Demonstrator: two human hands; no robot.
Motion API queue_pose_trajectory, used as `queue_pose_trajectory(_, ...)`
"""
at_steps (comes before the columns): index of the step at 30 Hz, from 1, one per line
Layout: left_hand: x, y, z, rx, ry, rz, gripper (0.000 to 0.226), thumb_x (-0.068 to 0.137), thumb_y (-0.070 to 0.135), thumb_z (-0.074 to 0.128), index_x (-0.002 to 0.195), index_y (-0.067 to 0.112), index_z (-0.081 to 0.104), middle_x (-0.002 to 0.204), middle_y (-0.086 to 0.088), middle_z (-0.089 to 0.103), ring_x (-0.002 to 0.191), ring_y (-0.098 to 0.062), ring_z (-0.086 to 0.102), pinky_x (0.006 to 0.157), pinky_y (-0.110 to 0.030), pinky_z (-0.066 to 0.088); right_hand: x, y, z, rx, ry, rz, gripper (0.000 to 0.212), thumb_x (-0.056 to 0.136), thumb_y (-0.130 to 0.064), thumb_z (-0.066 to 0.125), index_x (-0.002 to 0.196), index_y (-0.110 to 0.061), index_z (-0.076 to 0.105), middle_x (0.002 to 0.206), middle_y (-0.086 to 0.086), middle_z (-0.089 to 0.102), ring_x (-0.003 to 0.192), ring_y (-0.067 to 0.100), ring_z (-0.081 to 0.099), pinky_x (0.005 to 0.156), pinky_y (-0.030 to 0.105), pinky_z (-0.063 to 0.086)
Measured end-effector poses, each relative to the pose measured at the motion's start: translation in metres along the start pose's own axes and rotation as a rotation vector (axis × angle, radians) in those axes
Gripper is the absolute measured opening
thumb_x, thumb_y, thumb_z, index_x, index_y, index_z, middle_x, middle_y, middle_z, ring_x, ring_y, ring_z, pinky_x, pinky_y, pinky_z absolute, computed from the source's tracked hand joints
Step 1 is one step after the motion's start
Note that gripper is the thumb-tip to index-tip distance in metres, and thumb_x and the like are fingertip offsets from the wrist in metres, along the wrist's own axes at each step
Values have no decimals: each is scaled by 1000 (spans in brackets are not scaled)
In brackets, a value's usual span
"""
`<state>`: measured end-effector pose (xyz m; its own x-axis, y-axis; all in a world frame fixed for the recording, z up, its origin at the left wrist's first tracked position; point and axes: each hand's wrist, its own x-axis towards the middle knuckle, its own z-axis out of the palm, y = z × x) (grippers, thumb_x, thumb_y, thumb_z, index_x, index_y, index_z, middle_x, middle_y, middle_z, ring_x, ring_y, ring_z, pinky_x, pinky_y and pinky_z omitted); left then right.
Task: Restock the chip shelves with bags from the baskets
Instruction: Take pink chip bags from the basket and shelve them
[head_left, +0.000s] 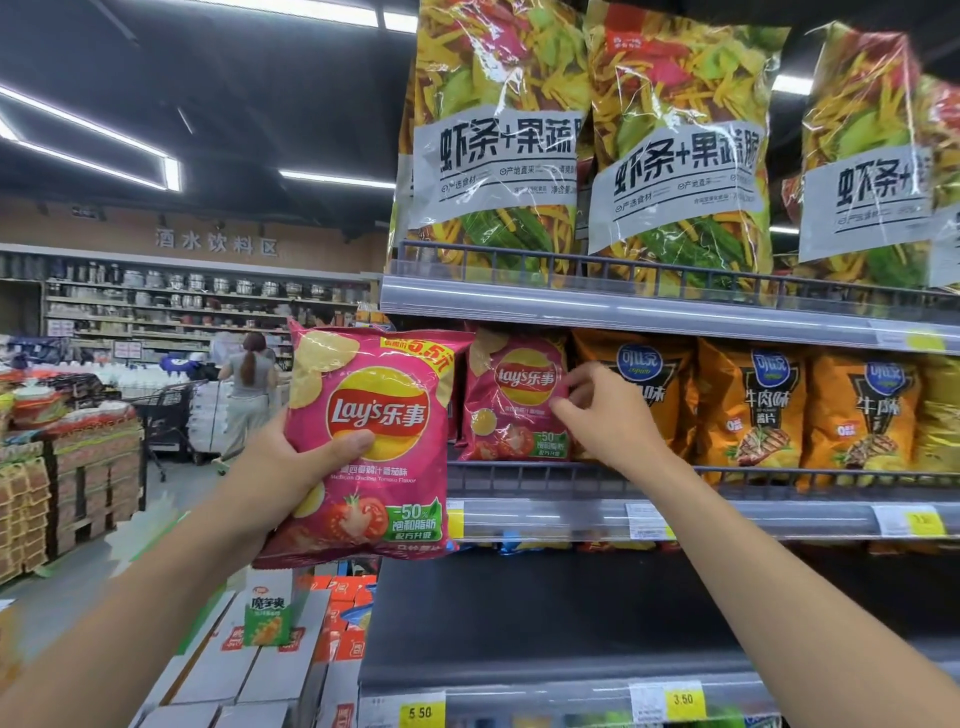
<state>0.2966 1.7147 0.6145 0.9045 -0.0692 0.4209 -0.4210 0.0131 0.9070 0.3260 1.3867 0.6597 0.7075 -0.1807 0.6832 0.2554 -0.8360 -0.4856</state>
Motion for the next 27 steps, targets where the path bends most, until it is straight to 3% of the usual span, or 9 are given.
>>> queue_pose_trajectory(4, 5, 4, 26, -16, -38, 17, 64, 71, 41, 90, 125, 25, 61, 97, -1, 81, 82, -26, 80, 62, -35, 63, -33, -28, -15, 392, -411, -34, 38, 95, -48, 65, 125, -27, 61, 106, -6, 73, 65, 10, 65, 58, 27, 55)
queue_pose_trajectory(7, 7, 9, 50, -46, -62, 83, 51, 74, 32, 85, 119, 27, 62, 94, 7, 81, 81, -19, 80, 58, -26, 61, -50, -35, -19, 414, -549, -102, 59, 87, -55, 71, 136, -32, 50, 123, -12, 68, 67, 10, 64, 56, 23, 50)
queue_pose_trajectory(9, 9, 14, 65, -30, -56, 155, 44, 76, 27, 85, 112, 31, 61, 88, 17, 79, 80, -9, 78, 57, -19, 58, -54, -39, -22, 457, -531, -91, 66, 78, -55, 75, 134, -36, 47, 121, -14, 68, 68, 6, 66, 57, 18, 50)
queue_pose_trajectory(11, 12, 21, 77, -5, -61, 230, 46, 78, 25, 86, 114, 33, 59, 89, 22, 78, 82, -1, 76, 60, -15, 57, -54, -39, -27, 502, -459, -96, 59, 80, -46, 78, 130, -36, 48, 118, -12, 68, 77, 0, 70, 59, 14, 51)
queue_pose_trajectory(15, 21, 38, 88, 61, -166, 334, 51, 76, 44, 79, 121, 43, 54, 107, 19, 74, 94, 4, 73, 70, -13, 57, -46, -32, -40, 564, -318, -136, 41, 86, -30, 79, 118, -38, 54, 114, -13, 70, 94, -2, 71, 64, 15, 55)
queue_pose_trajectory(18, 32, 49, 88, 113, -246, 379, 48, 85, 49, 77, 128, 44, 55, 120, 14, 72, 106, -2, 72, 83, -23, 61, -37, -23, -47, 556, -212, -162, 49, 83, -34, 82, 124, -33, 57, 118, -11, 71, 104, 5, 71, 74, 25, 61)
queue_pose_trajectory(22, 49, 51, 86, 267, -201, 479, 42, 90, 32, 80, 129, 34, 65, 120, 11, 73, 104, 2, 69, 83, -13, 55, -30, -5, -50, 460, -91, -183, 54, 81, -40, 84, 127, -31, 57, 119, -12, 71, 104, 10, 71, 82, 38, 63)
queue_pose_trajectory(27, 58, 34, 96, 374, -214, 444, 40, 84, 35, 86, 118, 43, 66, 115, 15, 76, 107, -7, 72, 103, -43, 55, -28, 14, -37, 349, -112, -141, 52, 82, -41, 84, 126, -36, 56, 112, -20, 72, 99, 2, 70, 91, 37, 60)
